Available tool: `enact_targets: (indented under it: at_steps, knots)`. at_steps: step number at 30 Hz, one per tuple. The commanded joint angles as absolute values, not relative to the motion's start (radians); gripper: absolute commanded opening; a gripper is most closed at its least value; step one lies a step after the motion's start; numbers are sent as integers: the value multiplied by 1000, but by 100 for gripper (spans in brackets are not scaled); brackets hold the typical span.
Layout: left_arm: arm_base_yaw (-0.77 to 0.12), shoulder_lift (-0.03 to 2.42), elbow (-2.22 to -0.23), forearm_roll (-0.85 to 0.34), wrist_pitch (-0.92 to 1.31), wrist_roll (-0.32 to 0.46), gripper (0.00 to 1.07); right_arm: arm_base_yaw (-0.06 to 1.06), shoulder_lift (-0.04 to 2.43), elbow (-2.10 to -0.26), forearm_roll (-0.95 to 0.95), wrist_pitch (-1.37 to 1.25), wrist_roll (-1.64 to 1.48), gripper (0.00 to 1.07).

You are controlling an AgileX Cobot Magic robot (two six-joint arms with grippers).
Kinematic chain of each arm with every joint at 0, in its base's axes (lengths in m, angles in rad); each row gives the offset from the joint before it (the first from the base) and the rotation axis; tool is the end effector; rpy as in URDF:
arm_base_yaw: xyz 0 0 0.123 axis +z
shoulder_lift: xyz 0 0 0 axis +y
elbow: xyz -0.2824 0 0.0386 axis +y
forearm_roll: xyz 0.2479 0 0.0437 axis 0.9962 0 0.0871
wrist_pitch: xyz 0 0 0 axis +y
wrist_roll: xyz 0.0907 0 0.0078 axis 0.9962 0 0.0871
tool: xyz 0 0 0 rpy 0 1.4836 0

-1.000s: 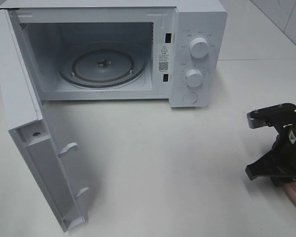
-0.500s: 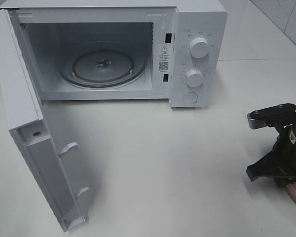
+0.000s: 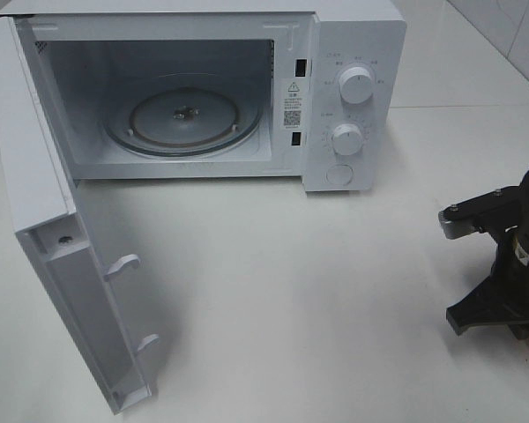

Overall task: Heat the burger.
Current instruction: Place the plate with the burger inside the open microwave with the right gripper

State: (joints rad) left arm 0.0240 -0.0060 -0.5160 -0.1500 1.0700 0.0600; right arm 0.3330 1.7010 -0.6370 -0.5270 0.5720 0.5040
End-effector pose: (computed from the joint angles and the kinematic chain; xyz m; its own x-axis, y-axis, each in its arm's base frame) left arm -0.0083 -0.0121 0.2815 -0.4414 -0.0229 -0.8970 0.0884 0.9937 -0.0689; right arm 0.2358 0.0553 0.1152 -0.9547 -0.2804 -0.0993 -0.2459 0.9319 -0.2667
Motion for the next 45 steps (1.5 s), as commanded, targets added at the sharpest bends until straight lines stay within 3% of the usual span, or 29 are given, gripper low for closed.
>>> enact_targets:
  at_steps: [1,27,45]
  knots:
    - [25,-23,-516,-153,1072,54,98,365,1669,-645,-579,635,542,0]
    - [25,-23,-516,-153,1072,54,98,534,1453,-644,-679,906,576,0]
    - [25,-23,-516,-153,1072,54,98,774,1422,-640,-704,998,580,0]
